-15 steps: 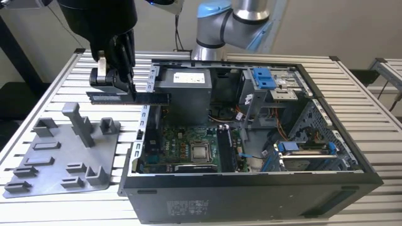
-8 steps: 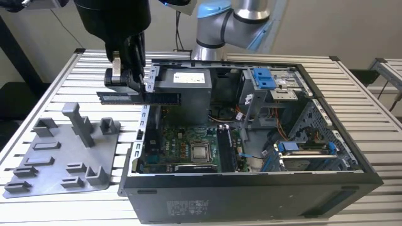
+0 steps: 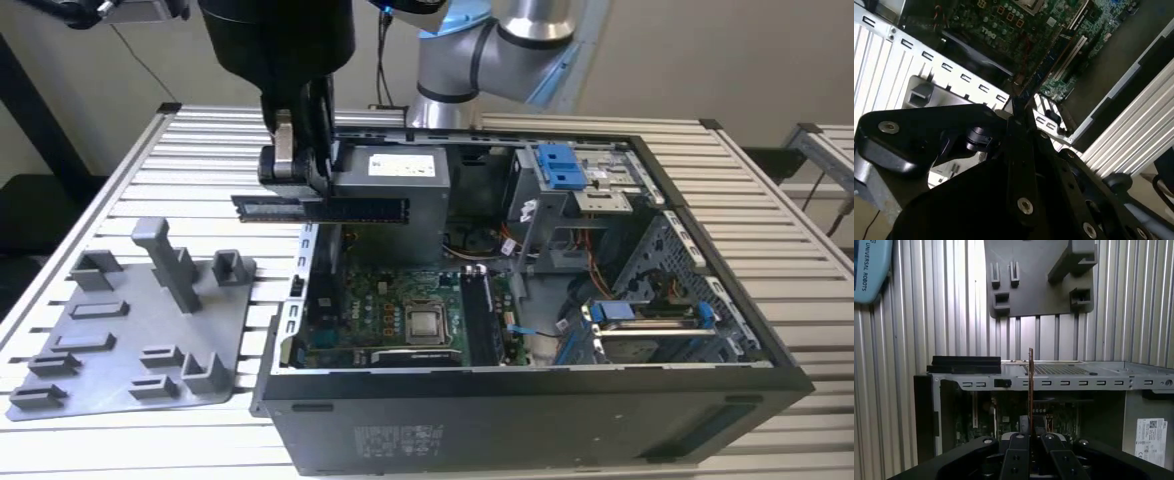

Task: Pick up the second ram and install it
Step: 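Pick up the second ram and move it above second insertion slot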

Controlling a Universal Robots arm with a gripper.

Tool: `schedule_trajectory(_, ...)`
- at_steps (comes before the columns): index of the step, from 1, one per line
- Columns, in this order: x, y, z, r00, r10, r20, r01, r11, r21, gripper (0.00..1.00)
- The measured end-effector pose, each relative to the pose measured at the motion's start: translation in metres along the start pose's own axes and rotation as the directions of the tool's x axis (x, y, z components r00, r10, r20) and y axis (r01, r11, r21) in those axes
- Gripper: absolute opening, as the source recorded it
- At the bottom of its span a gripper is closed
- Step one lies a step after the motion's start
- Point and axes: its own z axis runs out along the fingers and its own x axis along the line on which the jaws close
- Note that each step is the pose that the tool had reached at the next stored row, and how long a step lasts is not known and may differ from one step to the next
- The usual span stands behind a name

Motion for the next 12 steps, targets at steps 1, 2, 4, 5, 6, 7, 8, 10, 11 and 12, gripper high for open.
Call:
schedule_trajectory(1, 0.0, -0.0026, 0.0001, 1.0, 0.0, 0.0, 0.0, 1.0, 0.0, 0.14)
schedule_trajectory(2, -0.0001, -0.0054, 0.0002, 1.0, 0.0, 0.0, 0.0, 1.0, 0.0, 0.14)
schedule_trajectory(4, -0.0001, -0.0107, 0.0004, 1.0, 0.0, 0.0, 0.0, 1.0, 0.0, 0.14)
schedule_trajectory(5, -0.0001, -0.0133, 0.0005, 1.0, 0.0, 0.0, 0.0, 1.0, 0.0, 0.14)
schedule_trajectory(6, -0.0002, -0.016, 0.0006, 1.0, 0.0, -0.0001, 0.0, 1.0, 0.0, 0.14)
schedule_trajectory(7, -0.0002, -0.0189, 0.0008, 1.0, 0.0, 0.0, 0.0, 1.0, 0.0, 0.14)
schedule_trajectory(8, -0.0002, -0.0216, 0.0008, 1.0, 0.0, -0.0001, 0.0, 1.0, -0.0001, 0.14)
schedule_trajectory(10, -0.0003, -0.0269, 0.001, 1.0, 0.0, -0.0001, 0.0, 1.0, 0.0, 0.14)
schedule_trajectory(11, -0.0003, -0.0295, 0.0011, 1.0, 0.0, -0.0001, 0.0, 1.0, -0.0001, 0.14)
schedule_trajectory(12, -0.0004, -0.0324, 0.0013, 1.0, 0.0, -0.0001, 0.0, 1.0, 0.0, 0.14)
